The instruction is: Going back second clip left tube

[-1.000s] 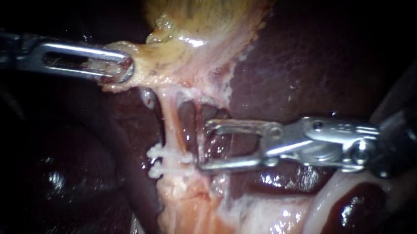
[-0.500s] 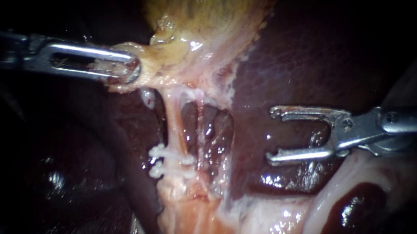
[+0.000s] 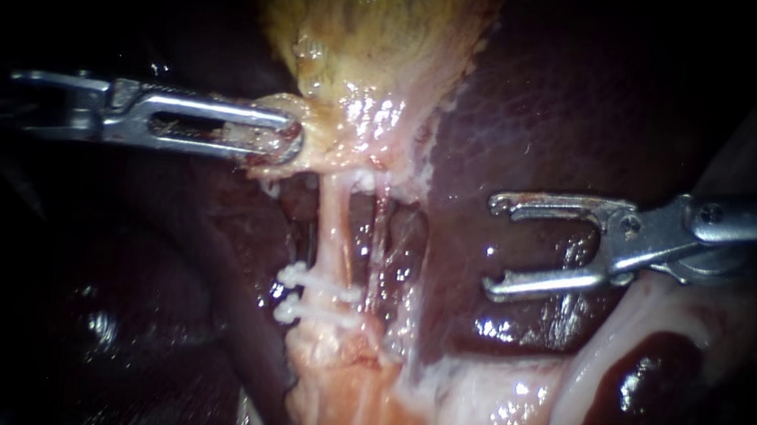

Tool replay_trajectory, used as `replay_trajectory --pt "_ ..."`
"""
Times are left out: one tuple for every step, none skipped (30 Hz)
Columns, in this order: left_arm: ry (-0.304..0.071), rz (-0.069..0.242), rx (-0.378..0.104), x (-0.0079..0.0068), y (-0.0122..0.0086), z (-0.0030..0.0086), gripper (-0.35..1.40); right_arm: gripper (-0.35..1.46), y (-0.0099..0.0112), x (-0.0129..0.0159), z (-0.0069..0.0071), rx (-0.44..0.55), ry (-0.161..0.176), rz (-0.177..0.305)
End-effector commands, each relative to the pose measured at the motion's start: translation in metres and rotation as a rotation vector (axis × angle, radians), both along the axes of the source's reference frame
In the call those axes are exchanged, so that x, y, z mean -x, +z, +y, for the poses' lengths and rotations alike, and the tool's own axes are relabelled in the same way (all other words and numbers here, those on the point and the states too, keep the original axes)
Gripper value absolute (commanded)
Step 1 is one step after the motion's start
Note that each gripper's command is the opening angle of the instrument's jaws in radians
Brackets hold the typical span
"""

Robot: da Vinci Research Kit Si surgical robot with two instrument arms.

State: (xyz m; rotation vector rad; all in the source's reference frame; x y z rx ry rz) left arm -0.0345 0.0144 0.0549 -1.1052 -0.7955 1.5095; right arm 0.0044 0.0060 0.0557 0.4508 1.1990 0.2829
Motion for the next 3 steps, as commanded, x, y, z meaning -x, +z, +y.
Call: replay_trajectory --pt "0.002 -0.001 0.000 -0.0001 0.0000 -0.0001 -0.35 0.50 -0.0001 0.0000 0.0000 -0.001 -0.002 0.002" --pt "0.002 -0.001 0.000 -0.0002 -0.0001 -0.0001 -0.35 0.50 -0.0002 -0.0001 -0.0001 -0.002 -0.005 0.003" --pt "0.002 -0.001 -0.001 -0.0003 -0.0001 -0.0001 -0.35 0.50 -0.0004 -0.0002 -0.0003 -0.004 -0.009 0.006"
